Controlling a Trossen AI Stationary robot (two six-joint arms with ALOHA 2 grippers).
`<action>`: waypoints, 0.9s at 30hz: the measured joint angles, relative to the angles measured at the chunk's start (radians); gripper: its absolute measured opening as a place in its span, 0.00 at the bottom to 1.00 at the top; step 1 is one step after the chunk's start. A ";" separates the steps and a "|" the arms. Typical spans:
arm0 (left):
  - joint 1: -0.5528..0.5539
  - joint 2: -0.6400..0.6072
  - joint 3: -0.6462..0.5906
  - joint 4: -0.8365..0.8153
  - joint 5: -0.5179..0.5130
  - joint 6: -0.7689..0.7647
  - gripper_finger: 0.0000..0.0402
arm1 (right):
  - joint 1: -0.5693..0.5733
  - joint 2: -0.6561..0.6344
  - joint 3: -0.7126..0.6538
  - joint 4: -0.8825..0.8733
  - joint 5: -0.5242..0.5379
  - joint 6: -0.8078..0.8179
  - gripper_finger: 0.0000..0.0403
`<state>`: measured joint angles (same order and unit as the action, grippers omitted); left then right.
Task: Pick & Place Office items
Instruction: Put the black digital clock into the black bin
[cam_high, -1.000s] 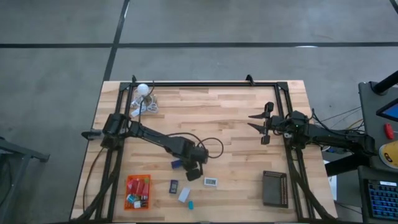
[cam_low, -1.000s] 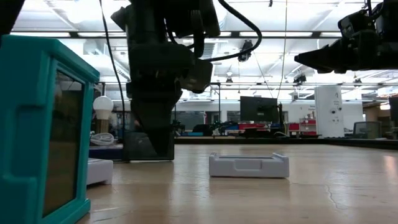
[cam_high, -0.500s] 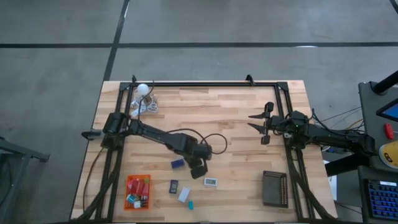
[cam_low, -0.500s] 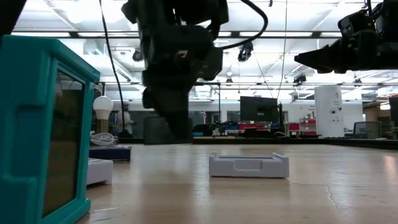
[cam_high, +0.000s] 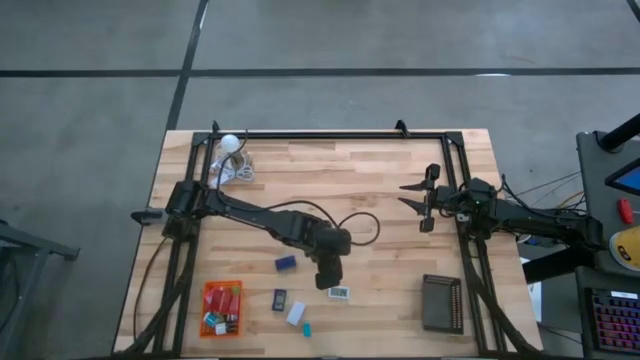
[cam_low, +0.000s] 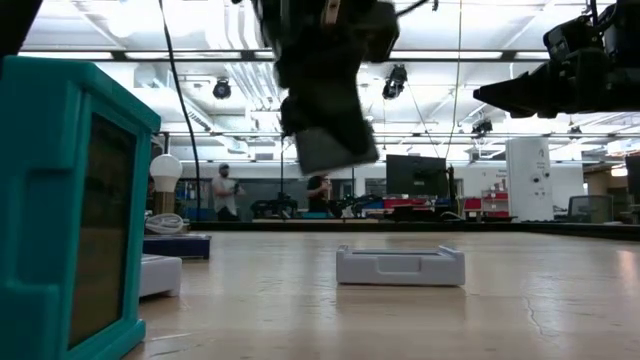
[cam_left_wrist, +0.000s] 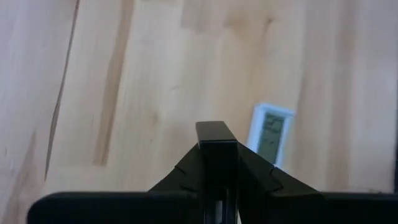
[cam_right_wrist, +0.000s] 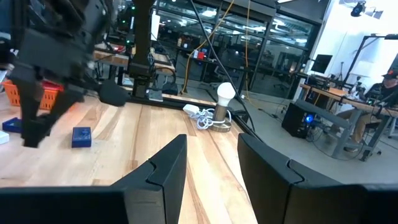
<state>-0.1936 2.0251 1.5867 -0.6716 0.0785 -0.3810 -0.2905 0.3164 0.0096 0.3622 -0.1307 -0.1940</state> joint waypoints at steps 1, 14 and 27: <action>-0.001 0.000 0.008 0.005 0.001 0.021 0.14 | 0.000 0.000 0.000 0.000 0.000 0.000 0.35; -0.005 -0.001 0.111 0.012 0.038 0.197 0.14 | 0.000 0.000 0.000 0.000 0.000 0.000 0.35; -0.018 0.000 0.163 0.003 0.072 0.273 0.14 | 0.000 0.000 0.000 0.000 0.000 0.000 0.35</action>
<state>-0.2115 2.0246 1.7495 -0.6689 0.1506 -0.1079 -0.2905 0.3168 0.0097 0.3622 -0.1307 -0.1940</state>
